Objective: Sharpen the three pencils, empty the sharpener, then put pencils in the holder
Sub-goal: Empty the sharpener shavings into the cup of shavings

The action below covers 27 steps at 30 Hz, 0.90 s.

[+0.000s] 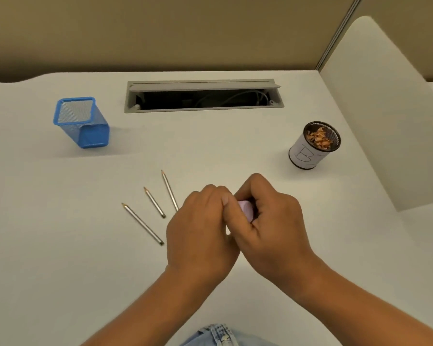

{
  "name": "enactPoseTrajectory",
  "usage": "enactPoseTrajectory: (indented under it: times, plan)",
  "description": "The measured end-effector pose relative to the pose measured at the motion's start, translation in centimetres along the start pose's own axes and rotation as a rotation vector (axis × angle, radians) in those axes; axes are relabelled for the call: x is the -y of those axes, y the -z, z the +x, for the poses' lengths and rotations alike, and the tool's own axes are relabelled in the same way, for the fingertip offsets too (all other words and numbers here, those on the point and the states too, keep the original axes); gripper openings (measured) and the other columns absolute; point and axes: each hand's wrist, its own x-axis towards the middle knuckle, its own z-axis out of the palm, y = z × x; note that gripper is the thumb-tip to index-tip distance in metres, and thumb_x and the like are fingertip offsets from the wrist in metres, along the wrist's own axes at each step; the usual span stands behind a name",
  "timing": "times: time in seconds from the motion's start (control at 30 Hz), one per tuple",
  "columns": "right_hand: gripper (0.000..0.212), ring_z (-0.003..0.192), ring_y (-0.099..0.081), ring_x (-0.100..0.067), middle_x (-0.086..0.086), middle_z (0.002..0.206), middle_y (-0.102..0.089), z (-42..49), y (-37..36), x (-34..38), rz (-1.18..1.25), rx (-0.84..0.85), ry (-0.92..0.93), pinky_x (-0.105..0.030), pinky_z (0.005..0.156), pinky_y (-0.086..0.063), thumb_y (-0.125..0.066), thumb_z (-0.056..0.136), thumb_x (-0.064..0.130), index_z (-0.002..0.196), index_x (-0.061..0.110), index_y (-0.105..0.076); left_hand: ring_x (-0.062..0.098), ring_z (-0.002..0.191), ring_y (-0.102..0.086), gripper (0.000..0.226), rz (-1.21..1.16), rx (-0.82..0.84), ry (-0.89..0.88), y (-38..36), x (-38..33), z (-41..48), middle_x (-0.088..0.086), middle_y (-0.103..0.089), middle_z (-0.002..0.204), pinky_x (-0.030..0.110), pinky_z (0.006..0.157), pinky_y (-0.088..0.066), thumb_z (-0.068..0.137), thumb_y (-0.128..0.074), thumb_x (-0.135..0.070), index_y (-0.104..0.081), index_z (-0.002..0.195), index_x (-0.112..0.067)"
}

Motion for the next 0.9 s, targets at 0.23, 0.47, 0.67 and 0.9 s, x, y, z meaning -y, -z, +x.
enactPoseTrajectory:
  times: [0.23,0.47,0.67,0.9]
  plan:
    - [0.033,0.042,-0.042,-0.018,-0.002,0.048,-0.047,2.4,3.0,-3.6,-0.006,-0.099,0.180,-0.028,0.041,-0.034,-0.052,0.090,0.029,0.065,0.007,-0.053,0.006,0.046,-0.045,0.040,-0.046,0.131,0.043,-2.2,-4.0,2.8,-0.010,-0.043,0.044,0.016,0.041,-0.025,0.083,-0.052,-0.025,-0.033,0.048,-0.029]
    - [0.032,0.040,-0.037,-0.020,-0.002,0.045,-0.042,4.4,4.8,-5.7,-0.011,-0.096,0.233,-0.026,0.041,-0.030,-0.053,0.088,0.022,0.060,0.006,-0.051,0.002,0.047,-0.048,0.032,-0.199,0.216,-0.014,-4.5,-4.6,5.2,-0.023,-0.055,0.047,0.014,0.039,-0.033,0.074,-0.045,-0.024,-0.049,0.052,-0.046]
    - [0.029,0.042,-0.036,-0.018,0.001,0.046,-0.038,6.4,5.8,-7.8,0.008,-0.076,0.217,-0.023,0.043,-0.028,-0.054,0.086,0.021,0.059,0.015,-0.043,0.011,0.043,-0.042,0.034,-0.182,0.263,-0.031,-5.9,-5.6,7.8,-0.007,-0.045,0.041,0.022,0.042,-0.026,0.081,-0.048,-0.025,-0.041,0.047,-0.026]
    - [0.031,0.050,-0.035,-0.016,-0.007,0.049,-0.037,11.8,7.2,-12.4,-0.004,-0.226,-0.046,-0.033,0.049,-0.033,-0.053,0.085,0.017,0.059,0.007,-0.039,0.018,0.054,-0.058,0.032,0.075,0.092,-0.113,-9.5,-8.8,14.9,-0.009,-0.048,0.052,0.025,0.047,-0.044,0.091,-0.051,-0.029,-0.049,0.060,-0.027]
